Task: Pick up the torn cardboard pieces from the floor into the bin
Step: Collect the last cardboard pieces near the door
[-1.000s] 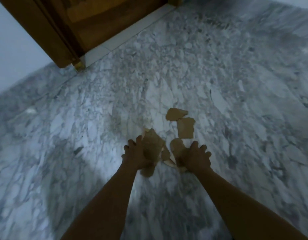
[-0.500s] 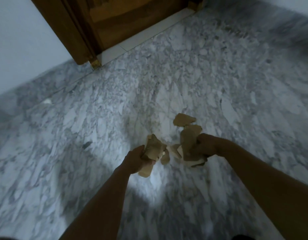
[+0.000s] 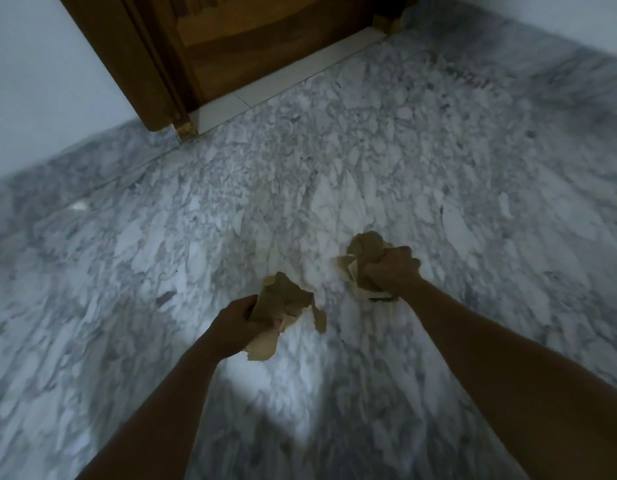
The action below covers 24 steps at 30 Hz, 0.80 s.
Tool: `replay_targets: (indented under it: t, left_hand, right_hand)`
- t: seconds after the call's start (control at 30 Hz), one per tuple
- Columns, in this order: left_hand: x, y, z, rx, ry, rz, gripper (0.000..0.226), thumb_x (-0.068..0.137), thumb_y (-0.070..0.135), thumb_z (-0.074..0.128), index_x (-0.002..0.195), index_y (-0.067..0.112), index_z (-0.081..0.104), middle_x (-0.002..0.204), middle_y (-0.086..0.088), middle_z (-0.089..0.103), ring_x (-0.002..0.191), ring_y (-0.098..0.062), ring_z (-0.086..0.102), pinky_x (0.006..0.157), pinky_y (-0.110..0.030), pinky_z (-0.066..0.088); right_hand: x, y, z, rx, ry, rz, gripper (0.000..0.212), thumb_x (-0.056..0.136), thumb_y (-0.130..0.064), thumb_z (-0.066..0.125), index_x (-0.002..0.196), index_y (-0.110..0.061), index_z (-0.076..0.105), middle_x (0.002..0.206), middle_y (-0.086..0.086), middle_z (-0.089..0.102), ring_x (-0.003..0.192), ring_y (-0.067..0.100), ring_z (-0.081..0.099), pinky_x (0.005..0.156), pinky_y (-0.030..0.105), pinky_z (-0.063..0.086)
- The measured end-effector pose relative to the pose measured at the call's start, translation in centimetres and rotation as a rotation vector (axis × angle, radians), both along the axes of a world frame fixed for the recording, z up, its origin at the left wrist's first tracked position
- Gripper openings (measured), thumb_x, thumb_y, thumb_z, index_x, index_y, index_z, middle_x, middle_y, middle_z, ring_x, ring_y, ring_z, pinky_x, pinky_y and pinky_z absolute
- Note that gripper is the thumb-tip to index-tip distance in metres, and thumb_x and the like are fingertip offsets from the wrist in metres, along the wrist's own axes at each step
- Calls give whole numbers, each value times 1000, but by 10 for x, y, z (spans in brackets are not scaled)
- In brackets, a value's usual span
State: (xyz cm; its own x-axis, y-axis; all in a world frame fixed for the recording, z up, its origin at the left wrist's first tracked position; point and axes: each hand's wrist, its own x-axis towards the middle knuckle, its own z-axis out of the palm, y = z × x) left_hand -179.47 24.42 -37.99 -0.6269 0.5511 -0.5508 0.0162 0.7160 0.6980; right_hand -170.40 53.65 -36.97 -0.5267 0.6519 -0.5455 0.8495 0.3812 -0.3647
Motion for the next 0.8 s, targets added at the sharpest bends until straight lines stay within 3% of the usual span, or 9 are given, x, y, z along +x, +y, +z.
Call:
replay_targets:
  t: [0.07, 0.13, 0.27, 0.37, 0.47, 0.53, 0.6, 0.7, 0.8]
  left_hand:
    - [-1, 12, -4, 43, -23, -9, 30, 69, 46, 70, 98, 38, 69, 90, 10, 75, 85, -9, 71, 79, -36, 58]
    - [2, 23, -7, 71, -43, -34, 31, 69, 45, 72, 100, 40, 69, 93, 12, 75, 88, -8, 71, 80, -34, 57]
    - [10, 34, -16, 97, -47, -26, 27, 74, 42, 70, 101, 40, 67, 94, 13, 74, 87, -6, 71, 77, -32, 56]
    - [14, 36, -18, 118, -51, 34, 26, 75, 41, 72, 101, 39, 68, 92, 12, 75, 84, -6, 71, 74, -30, 56]
    - [13, 36, -13, 169, -16, 215, 26, 75, 39, 75, 100, 35, 68, 85, 7, 75, 77, -10, 72, 60, -26, 56]
    - [10, 33, -12, 166, 29, 278, 19, 82, 35, 76, 98, 33, 68, 83, 4, 75, 75, -13, 72, 59, -27, 57]
    - [6, 29, -13, 141, 5, 244, 19, 80, 38, 77, 96, 30, 70, 84, 3, 76, 79, -14, 72, 66, -30, 59]
    - [8, 28, -18, 95, -106, 99, 25, 76, 39, 76, 97, 25, 73, 87, 1, 77, 83, -15, 73, 74, -33, 59]
    - [18, 35, -25, 47, -81, -19, 27, 79, 37, 77, 105, 33, 71, 94, 9, 76, 88, -5, 71, 78, -28, 57]
  right_hand:
    - [1, 20, -5, 48, -99, 41, 58, 95, -42, 50, 143, -10, 41, 142, 17, 45, 135, 39, 35, 112, 50, 32]
    - [5, 26, -19, 33, -177, -1, 56, 97, -41, 49, 143, -10, 39, 143, 15, 45, 135, 38, 32, 110, 47, 31]
    - [19, 14, -49, 34, -9, -73, 78, 92, -39, 59, 152, -15, 15, 143, 17, 41, 130, 43, 40, 101, 46, 37]
    - [24, 16, -53, -31, 62, -167, 83, 80, -33, 74, 143, -12, 24, 127, 14, 46, 116, 38, 55, 83, 37, 46]
    - [19, 31, -38, -246, -65, -137, 80, 72, -35, 81, 131, 1, 42, 117, 16, 65, 99, 31, 67, 73, 38, 58]
    - [11, 45, -18, -311, -161, 69, 77, 58, -34, 92, 119, 2, 63, 116, 17, 68, 101, 31, 67, 84, 43, 59]
    - [-6, 53, -3, -273, -103, 174, 77, 54, -36, 94, 117, -2, 67, 114, 12, 68, 101, 28, 65, 86, 39, 57]
    - [-34, 42, -9, -98, 16, 250, 74, 69, -45, 86, 129, -10, 61, 129, 10, 60, 115, 29, 58, 96, 40, 50]
    - [-42, 17, -45, 94, -84, 312, 84, 69, -59, 75, 139, -28, 41, 144, 5, 36, 130, 36, 35, 103, 53, 39]
